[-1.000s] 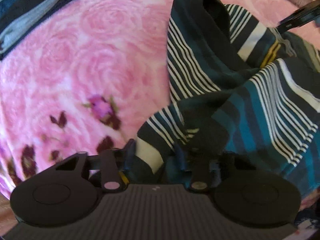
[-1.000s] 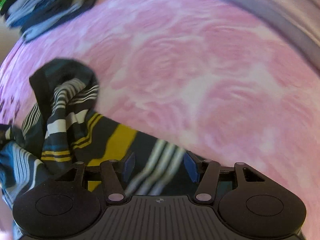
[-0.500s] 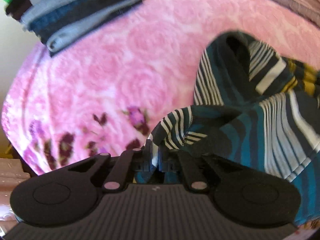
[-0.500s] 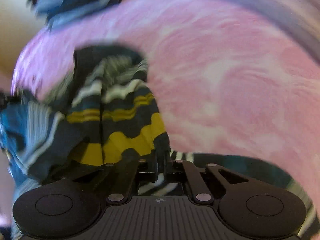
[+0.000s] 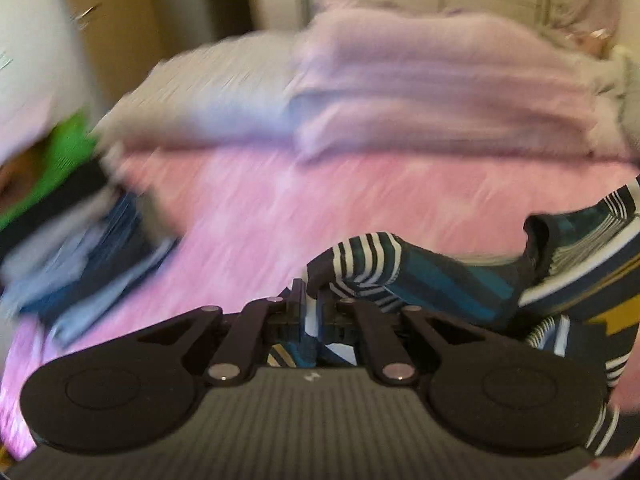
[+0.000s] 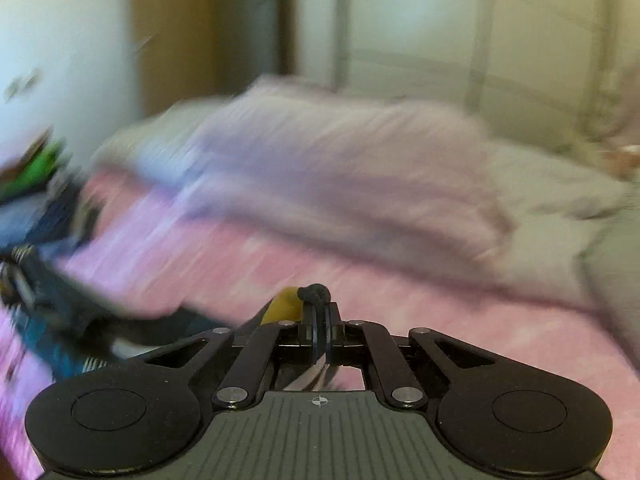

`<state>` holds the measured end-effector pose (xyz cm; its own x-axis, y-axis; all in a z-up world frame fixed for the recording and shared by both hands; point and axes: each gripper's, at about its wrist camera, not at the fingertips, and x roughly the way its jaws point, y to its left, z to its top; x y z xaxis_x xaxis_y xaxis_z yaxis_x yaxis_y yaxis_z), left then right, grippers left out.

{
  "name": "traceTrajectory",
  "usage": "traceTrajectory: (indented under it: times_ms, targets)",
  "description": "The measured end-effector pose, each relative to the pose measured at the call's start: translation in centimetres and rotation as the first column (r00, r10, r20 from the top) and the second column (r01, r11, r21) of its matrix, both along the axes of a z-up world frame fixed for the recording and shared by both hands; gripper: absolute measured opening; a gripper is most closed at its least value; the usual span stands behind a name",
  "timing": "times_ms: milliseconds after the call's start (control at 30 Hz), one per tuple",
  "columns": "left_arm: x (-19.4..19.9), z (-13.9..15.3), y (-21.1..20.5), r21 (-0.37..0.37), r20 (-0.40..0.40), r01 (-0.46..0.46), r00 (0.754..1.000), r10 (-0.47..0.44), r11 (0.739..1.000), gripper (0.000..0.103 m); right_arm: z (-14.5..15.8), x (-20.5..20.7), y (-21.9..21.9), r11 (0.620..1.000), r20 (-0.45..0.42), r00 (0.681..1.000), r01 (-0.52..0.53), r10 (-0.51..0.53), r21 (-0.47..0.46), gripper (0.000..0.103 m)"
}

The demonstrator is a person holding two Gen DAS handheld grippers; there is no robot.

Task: Fold large clothes

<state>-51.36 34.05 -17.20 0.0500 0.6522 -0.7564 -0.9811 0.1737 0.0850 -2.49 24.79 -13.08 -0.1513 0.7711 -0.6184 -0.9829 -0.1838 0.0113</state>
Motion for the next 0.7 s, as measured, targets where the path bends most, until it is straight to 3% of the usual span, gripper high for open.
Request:
traceTrajectory:
  times_ms: [67, 167, 233, 267, 300, 400, 500, 600, 700]
  targets:
    - [2.2, 0.8, 3.5, -0.001, 0.04, -0.031, 0.999, 0.031, 1.0, 0.01, 1.7, 1.7, 1.4, 0.998, -0.019, 0.998, 0.057, -0.057, 0.02, 0.0]
    - [4.9, 0.3, 7.1, -0.033, 0.029, -0.083, 0.996, 0.084, 0.996, 0.015, 1.4, 2.8, 3.8, 0.99, 0.098, 0.988, 0.126, -0.121, -0.056, 0.005]
    - [6.6, -0.3, 7.0, -0.04, 0.009, -0.069, 0.998, 0.069, 0.997, 0.027, 0.8, 4.3, 3.2, 0.977, 0.086, 0.978, 0.199, -0.192, -0.078, 0.022]
    - [7.5, -1.0, 6.4, -0.052, 0.013, -0.049, 0.999, 0.05, 0.997, 0.037, 0.3, 5.2, 2.3, 0.971, 0.055, 0.975, 0.218, -0.214, -0.095, 0.045]
    - [8.3, -1.6, 5.7, -0.068, 0.018, -0.027, 0.999, 0.028, 0.997, 0.04, -0.5, 6.1, 1.1, 0.963, 0.021, 0.969, 0.245, -0.244, -0.108, 0.062]
    - [11.3, -4.5, 2.2, -0.136, 0.007, 0.067, 0.998, -0.067, 0.988, 0.042, -3.6, 8.9, -2.7, 0.924, -0.065, 0.941, 0.311, -0.333, -0.223, 0.065]
    - [14.8, -7.5, -1.0, -0.193, 0.008, 0.185, 0.982, -0.187, 0.964, 0.043, -8.2, 10.8, -6.1, 0.841, -0.087, 0.903, 0.352, -0.42, -0.412, 0.065]
    - [19.5, -10.0, -2.9, -0.232, -0.023, 0.328, 0.939, -0.343, 0.915, 0.043, -11.9, 12.0, -9.1, 0.739, -0.078, 0.86, 0.383, -0.505, -0.553, 0.065]
    - [24.4, -12.5, -3.6, -0.236, -0.108, 0.487, 0.847, -0.521, 0.841, 0.043, -13.3, 13.3, -11.3, 0.684, -0.096, 0.826, 0.388, -0.555, -0.618, 0.065]
